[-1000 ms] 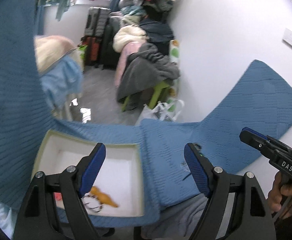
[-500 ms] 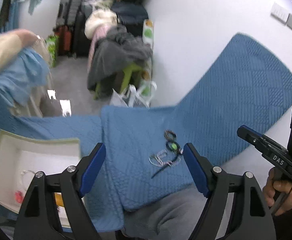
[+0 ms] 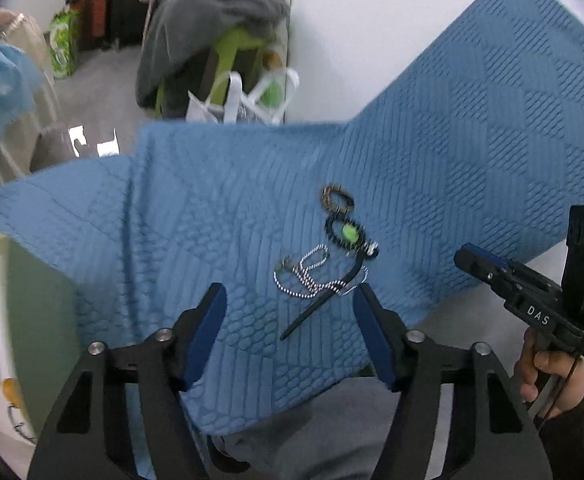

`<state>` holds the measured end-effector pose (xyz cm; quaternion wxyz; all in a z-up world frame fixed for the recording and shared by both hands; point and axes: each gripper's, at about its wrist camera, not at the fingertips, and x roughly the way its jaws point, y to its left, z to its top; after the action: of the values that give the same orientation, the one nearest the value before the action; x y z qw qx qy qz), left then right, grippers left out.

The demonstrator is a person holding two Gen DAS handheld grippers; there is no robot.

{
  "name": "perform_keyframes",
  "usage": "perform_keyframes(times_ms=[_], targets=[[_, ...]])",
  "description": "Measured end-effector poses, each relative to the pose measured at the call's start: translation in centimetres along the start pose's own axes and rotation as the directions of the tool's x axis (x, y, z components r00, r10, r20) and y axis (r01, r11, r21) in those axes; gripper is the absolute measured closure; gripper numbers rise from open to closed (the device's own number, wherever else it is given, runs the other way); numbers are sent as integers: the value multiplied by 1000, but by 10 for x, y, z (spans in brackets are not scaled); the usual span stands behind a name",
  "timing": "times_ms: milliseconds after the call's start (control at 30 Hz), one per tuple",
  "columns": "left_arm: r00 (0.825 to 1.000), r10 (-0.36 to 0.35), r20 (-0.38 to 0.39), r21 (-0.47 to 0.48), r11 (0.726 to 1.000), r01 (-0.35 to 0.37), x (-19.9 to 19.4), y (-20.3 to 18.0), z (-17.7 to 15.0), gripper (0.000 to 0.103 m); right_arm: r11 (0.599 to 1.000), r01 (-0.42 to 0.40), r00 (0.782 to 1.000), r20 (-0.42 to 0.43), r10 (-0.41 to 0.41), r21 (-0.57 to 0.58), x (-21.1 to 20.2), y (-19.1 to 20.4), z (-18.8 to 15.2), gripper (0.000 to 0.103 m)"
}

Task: Organize jewelry
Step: 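Grasp the silver bead chain with the left gripper while the right gripper grasps the black rhinestone charm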

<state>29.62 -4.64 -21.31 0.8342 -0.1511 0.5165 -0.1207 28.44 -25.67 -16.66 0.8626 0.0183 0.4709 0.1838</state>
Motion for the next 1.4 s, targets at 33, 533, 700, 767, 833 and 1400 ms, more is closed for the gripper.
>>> perform_keyframes(times_ms=[33,533,700,767,833,1400], targets=[[1000,-1,-14,2,1000,1,9,-2,0,43,1000,-2,1000,-12,2,5,7,-4,-1,79],[988,66,-136,120,991,-49,94,-7,11,62,999,-34,993,-114,34,9,92,-39,-11,74],[987,95,-133,193,979,-69,102,-15,13,66,999,-42,993,-112,43,17,106,-43,-10,74],[986,100,-136,213,975,-69,107,-17,15,68,998,-51,993,-105,53,27,109,-46,-9,74],[983,113,-143,224,971,-79,112,-17,14,70,998,-55,993,-103,59,41,114,-49,-9,74],[988,102,-119,196,978,-77,103,-20,9,99,998,-51,997,-57,54,45,99,-39,-9,82]])
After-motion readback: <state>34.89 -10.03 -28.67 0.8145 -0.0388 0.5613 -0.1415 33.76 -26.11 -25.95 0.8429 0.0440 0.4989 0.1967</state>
